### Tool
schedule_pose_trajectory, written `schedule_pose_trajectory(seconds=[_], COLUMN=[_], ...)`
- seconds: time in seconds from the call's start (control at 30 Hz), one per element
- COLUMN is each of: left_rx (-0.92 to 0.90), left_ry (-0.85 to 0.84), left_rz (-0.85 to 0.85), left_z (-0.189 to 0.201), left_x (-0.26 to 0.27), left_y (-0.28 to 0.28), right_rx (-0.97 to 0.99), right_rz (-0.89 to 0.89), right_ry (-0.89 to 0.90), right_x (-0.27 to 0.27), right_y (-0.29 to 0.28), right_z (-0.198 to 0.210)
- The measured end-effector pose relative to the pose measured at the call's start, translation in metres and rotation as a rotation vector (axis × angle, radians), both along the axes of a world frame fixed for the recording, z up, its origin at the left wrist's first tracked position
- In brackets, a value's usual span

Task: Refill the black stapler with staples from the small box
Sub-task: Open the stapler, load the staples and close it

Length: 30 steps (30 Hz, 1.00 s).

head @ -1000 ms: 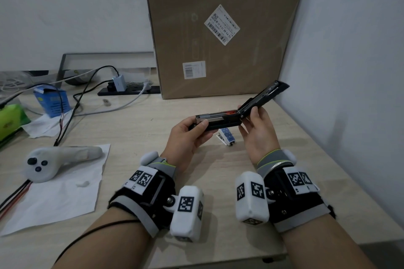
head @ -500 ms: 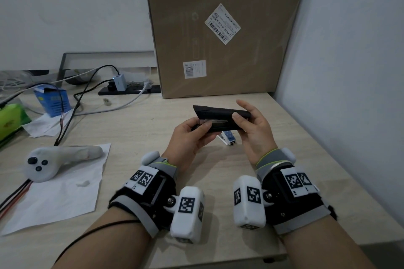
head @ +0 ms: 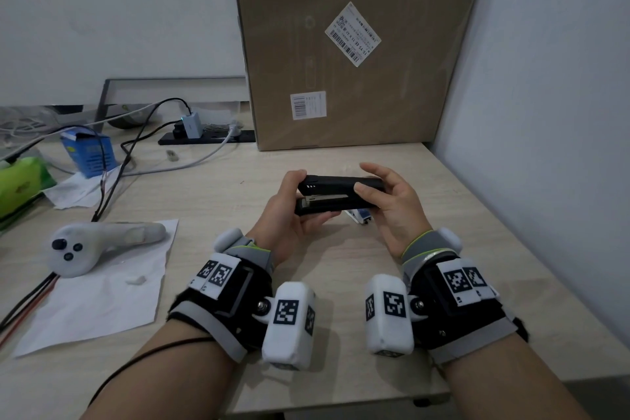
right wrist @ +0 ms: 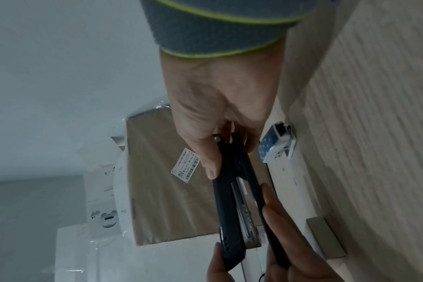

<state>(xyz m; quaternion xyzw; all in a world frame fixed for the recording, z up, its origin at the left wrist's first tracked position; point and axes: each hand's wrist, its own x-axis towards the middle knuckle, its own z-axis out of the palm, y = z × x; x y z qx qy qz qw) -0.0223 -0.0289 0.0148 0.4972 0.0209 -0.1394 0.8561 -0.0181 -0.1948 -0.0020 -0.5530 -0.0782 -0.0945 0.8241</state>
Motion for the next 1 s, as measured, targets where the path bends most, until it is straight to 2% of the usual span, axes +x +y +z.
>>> schedule_pose_trajectory(seconds=[0.4,0.63,0.73,0.8,0.9,1.0], left_rx=[0.092,0.103,0.137,0.158,0.121,0.210], left_ry=[-0.006,-0.043,-0.078,-0.088,-0.067,-0.104], left_rz=[0.087,0.038,0.010,0.003,0.085,0.298], left_z=[0.000,0.000,0.000,0.001,0.003,0.003], left_x=[0.006,0.004,0.005,0.006,0.008,0.013], left_y=[0.002,0.006,0.005,0.005,0.006,0.012], right_rx=[-0.101,-0.513,-0.571,-0.538,-0.437,-0.309], right_rz=[0.003,-0.133,-0.191,-0.231,-0.387,-0.686], right_ry=[0.043,-0.062,-0.081,-0.072,-0.022,0.076], right_x=[-0.002,-0.009,-0.011,-0.010,-0.004,0.004], right_y=[0.003,0.003,0.001,0.000,-0.006,-0.020], right_z=[0.001,0.005,0.007,0.007,0.005,0.004])
